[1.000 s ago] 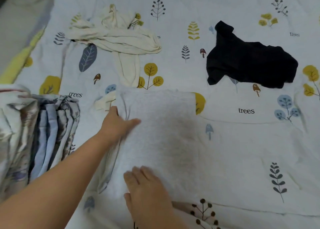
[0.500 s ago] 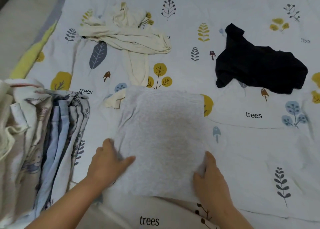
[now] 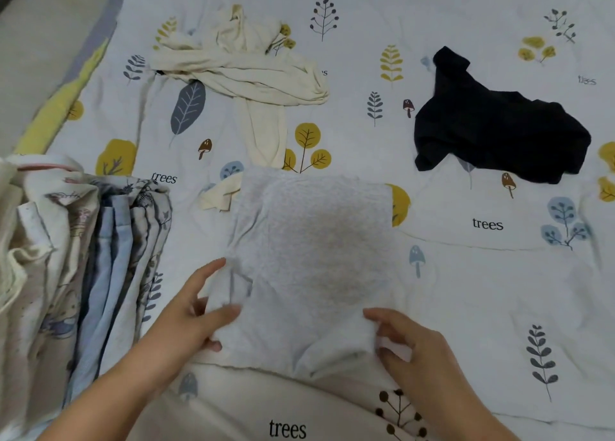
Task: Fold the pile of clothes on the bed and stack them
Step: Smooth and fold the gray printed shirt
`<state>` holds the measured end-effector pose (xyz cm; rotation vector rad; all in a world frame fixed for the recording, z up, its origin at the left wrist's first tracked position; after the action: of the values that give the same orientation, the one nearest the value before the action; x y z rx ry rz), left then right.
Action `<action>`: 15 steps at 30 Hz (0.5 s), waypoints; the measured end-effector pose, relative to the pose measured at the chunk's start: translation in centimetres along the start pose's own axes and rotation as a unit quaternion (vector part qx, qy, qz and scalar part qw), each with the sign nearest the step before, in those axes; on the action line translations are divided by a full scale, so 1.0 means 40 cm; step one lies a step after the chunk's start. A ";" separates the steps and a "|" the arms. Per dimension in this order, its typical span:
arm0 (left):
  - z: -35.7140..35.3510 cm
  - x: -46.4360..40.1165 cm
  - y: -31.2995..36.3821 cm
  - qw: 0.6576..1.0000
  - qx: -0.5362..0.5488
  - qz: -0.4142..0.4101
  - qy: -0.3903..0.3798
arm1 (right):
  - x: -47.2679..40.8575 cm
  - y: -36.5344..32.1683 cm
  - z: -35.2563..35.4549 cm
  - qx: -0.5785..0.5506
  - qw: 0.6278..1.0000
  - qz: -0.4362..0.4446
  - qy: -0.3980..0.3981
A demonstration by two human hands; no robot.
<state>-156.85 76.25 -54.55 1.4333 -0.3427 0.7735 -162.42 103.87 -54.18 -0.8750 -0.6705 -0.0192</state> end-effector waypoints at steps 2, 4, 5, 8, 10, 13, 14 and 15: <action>0.000 -0.010 0.039 0.999 0.042 0.002 0.001 | -0.017 -0.022 0.025 0.036 0.998 0.031 0.034; -0.007 -0.033 0.080 0.996 0.084 0.005 0.002 | -0.048 -0.042 0.064 0.024 0.994 0.058 0.087; -0.010 -0.049 0.101 0.994 0.106 0.011 0.006 | -0.069 -0.047 0.085 -0.001 0.991 0.064 0.114; -0.010 -0.123 0.166 0.979 0.196 0.037 0.041 | -0.146 -0.058 0.148 -0.076 0.980 0.062 0.172; -0.019 -0.176 0.212 0.961 0.266 0.047 0.061 | -0.205 -0.064 0.176 -0.124 0.975 0.041 0.182; -0.040 -0.253 0.249 0.946 0.313 0.019 0.085 | -0.284 -0.067 0.186 -0.166 0.967 0.000 0.192; -0.044 -0.277 0.250 0.958 0.270 0.005 0.099 | -0.309 -0.062 0.182 -0.162 0.967 -0.021 0.194; -0.042 -0.297 0.243 0.974 0.187 -0.011 0.126 | -0.331 -0.053 0.174 -0.142 0.970 -0.053 0.191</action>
<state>-172.13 74.22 -55.11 1.6616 0.0175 1.0284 -177.27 104.14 -56.83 -1.0744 -0.3541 -0.3789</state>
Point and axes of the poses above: each hand's wrist, its own x-axis away from the middle knuckle, its own z-axis out of the back of the hand, y = z × x, the point moved 6 cm from there along -x, towards the middle knuckle, and after that the axes turned 4 degrees about -z, right-handed, at the moved point
